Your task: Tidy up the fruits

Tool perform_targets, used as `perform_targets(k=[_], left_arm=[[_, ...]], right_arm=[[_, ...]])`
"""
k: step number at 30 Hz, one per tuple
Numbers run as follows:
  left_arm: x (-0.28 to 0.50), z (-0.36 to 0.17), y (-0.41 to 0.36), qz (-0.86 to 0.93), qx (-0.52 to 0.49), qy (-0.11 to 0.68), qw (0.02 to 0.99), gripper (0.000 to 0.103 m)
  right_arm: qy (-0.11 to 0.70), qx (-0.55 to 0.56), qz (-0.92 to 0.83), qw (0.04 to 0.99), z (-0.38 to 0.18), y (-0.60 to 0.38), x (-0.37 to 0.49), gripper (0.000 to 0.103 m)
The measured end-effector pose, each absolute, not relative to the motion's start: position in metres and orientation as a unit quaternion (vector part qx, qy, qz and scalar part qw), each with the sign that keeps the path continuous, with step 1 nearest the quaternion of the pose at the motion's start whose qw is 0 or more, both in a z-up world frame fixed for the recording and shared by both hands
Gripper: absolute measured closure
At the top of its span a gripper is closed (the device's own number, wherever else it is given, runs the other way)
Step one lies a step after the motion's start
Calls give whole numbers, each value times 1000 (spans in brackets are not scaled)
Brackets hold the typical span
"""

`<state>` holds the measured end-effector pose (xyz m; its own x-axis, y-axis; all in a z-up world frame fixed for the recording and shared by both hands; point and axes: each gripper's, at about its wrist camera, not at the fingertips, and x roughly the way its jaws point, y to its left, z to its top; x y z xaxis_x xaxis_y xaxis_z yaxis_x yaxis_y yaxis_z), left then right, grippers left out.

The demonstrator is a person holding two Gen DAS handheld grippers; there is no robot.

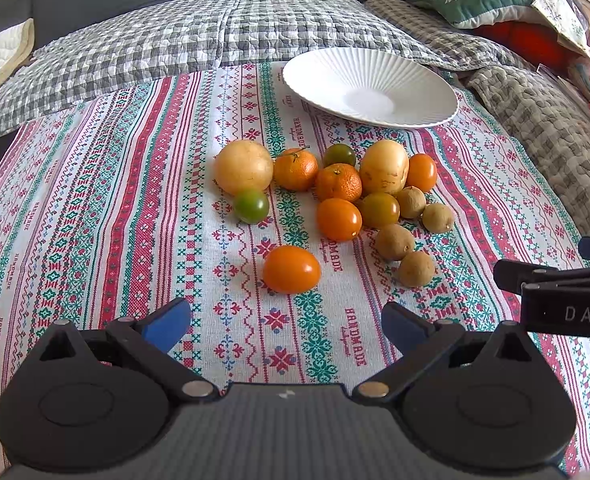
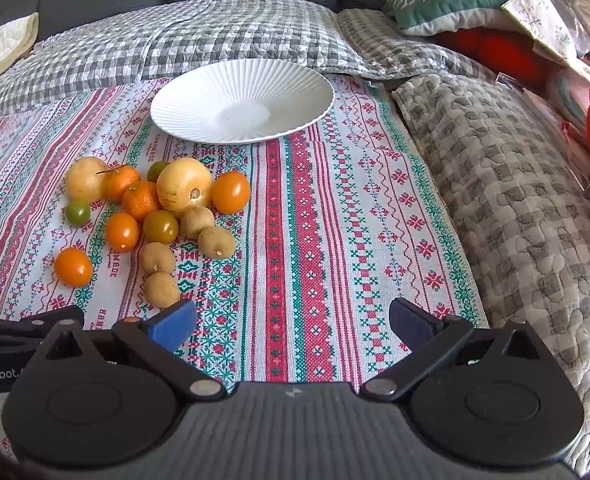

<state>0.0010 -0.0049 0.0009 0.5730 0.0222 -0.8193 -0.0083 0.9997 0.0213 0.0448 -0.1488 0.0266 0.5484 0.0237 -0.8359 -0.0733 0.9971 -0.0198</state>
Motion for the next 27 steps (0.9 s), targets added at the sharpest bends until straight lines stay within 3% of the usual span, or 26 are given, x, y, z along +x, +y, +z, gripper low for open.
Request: perform_targets(k=[22, 27], left_arm=[[33, 29, 32, -18, 20, 434, 901, 6], [57, 24, 44, -25, -2, 432, 902, 7]], right_arm=[[431, 44, 129, 892, 48, -163, 70, 0], [430, 83, 184, 880, 51, -158, 88, 11]])
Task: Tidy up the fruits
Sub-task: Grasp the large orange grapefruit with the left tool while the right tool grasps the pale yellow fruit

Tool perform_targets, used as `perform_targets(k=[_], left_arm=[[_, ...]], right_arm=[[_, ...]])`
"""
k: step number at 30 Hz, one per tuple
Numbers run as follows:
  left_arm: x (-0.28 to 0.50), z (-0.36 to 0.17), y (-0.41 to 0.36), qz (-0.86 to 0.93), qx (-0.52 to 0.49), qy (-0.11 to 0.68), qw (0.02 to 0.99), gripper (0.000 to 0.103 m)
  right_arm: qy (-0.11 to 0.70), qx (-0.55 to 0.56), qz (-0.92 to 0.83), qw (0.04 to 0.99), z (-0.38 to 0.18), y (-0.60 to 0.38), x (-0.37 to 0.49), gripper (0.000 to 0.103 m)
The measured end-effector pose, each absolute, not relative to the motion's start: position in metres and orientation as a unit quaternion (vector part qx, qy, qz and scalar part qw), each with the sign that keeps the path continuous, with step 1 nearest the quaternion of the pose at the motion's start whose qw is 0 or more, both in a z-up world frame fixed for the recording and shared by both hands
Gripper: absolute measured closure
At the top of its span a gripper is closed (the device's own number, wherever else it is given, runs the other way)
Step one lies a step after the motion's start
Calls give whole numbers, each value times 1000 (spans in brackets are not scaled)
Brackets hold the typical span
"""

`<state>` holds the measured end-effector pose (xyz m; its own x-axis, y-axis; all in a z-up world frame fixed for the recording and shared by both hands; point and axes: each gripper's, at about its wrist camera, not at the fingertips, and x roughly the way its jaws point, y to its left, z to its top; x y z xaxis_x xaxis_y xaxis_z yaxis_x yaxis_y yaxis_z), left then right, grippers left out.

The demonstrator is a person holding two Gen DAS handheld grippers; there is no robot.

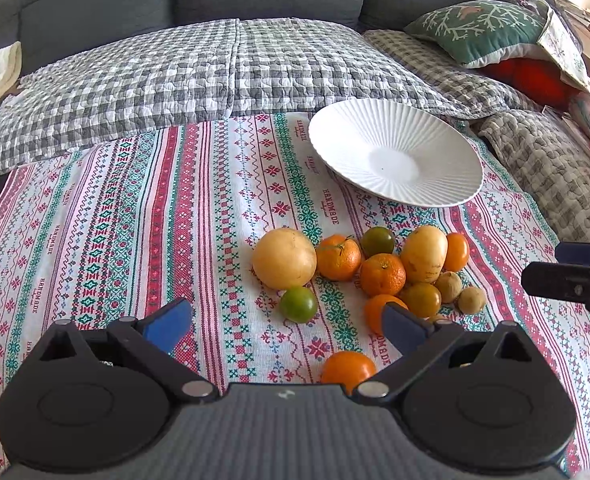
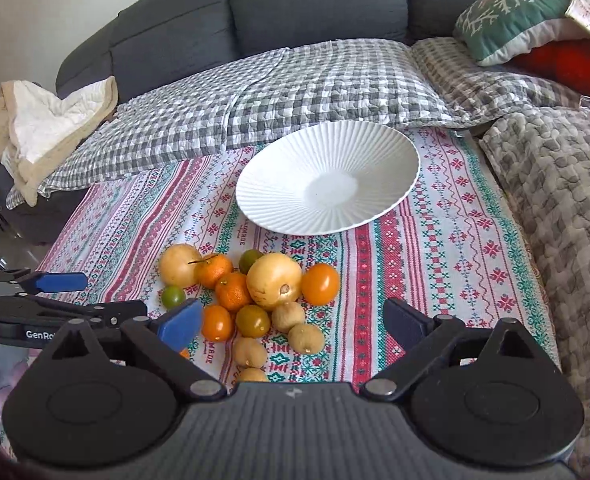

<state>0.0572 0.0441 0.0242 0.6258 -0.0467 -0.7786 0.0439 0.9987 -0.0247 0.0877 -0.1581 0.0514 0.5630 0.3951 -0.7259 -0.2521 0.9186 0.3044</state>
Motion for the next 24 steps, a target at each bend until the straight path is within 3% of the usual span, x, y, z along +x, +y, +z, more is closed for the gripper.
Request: perform_targets(k=[3, 5, 10, 17, 24], left_arm=[[69, 14, 54, -37, -40, 433, 900, 12], [77, 9, 58, -47, -51, 436, 897, 24], [91, 3, 62, -65, -73, 433, 896, 34], [100, -7, 63, -73, -55, 440, 893, 53], [111, -17, 60, -70, -29, 435, 897, 59]], right_arm=[[441, 93, 201, 870, 48, -152, 99, 20], [456, 116, 211, 857, 41, -150, 108, 29], [489, 154, 208, 833, 22, -143, 126, 42], [508, 182, 198, 818, 9, -139, 142, 46], [510, 214, 188, 812, -1, -141, 151, 51]])
